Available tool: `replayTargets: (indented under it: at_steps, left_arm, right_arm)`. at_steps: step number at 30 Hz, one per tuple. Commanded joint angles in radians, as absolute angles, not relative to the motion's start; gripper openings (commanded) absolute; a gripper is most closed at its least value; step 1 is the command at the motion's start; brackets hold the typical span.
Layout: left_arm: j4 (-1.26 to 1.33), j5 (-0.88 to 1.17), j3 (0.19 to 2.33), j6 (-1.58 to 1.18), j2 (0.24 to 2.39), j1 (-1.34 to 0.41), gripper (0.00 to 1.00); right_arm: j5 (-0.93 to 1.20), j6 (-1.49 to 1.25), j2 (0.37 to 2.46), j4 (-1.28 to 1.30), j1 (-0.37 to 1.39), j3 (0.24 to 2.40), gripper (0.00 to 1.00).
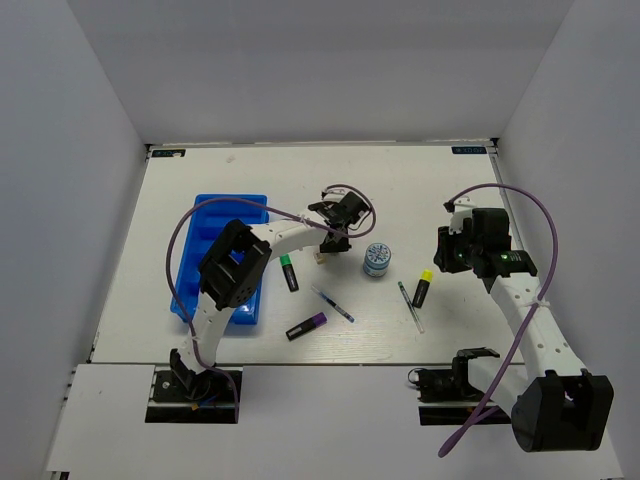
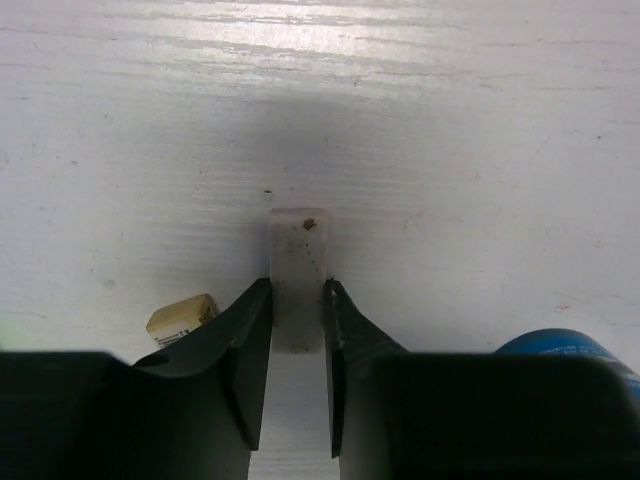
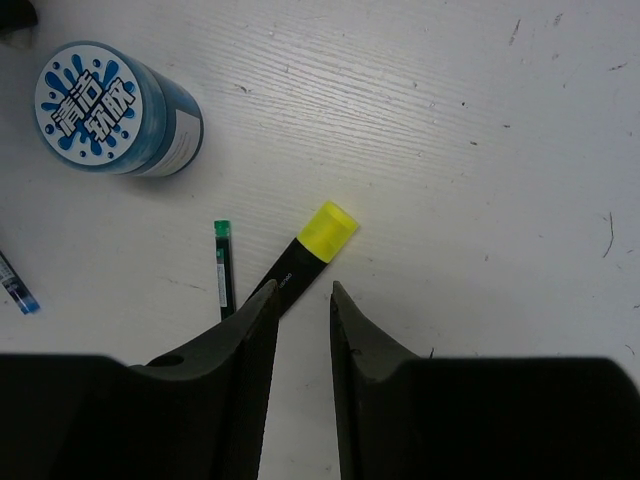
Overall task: Sort the stationery into containers
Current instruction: Grab a piece of stationery with the left arm
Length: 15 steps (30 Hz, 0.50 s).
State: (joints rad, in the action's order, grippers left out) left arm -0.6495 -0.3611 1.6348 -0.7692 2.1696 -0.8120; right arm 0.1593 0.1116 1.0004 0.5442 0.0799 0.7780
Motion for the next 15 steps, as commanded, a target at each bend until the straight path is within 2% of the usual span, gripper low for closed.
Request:
replayTargets:
  at_steps: [1, 2, 3, 6, 12, 15]
  left_arm:
    - [-0.649, -0.382, 1.643, -0.781, 2.198, -0.813, 0.32]
    - [-0.650, -0.387, 1.641, -0.781, 2.200, -0.815, 0.27]
    - [-0.649, -0.388, 1.635, -0.769, 2.192, -0.813, 0.19]
    - [-0.637, -0.400, 1.635, -0.717, 2.160, -0.813, 0.09]
    - [-0.705, -0.437, 1.764, -0.529, 2.039, -0.795, 0.06]
    - [-0.730, -0.463, 1.746, -0.474, 1.924, -0.747, 0.06]
  right_arm:
    - [0.163, 0.107, 0.989, 0.537, 0.078, 0.821, 0.31]
    - [0.164, 0.106, 0.986, 0.537, 0.081, 0.821, 0.31]
    - [0.164, 0.104, 0.986, 0.537, 0.081, 0.821, 0.31]
    - [0.167, 0.104, 0.982, 0.535, 0.081, 0.819, 0.32]
    - [0.170, 0.110, 0.982, 0.535, 0.083, 0.816, 0.37]
    - [0.170, 0.115, 0.982, 0.534, 0.081, 0.816, 0.37]
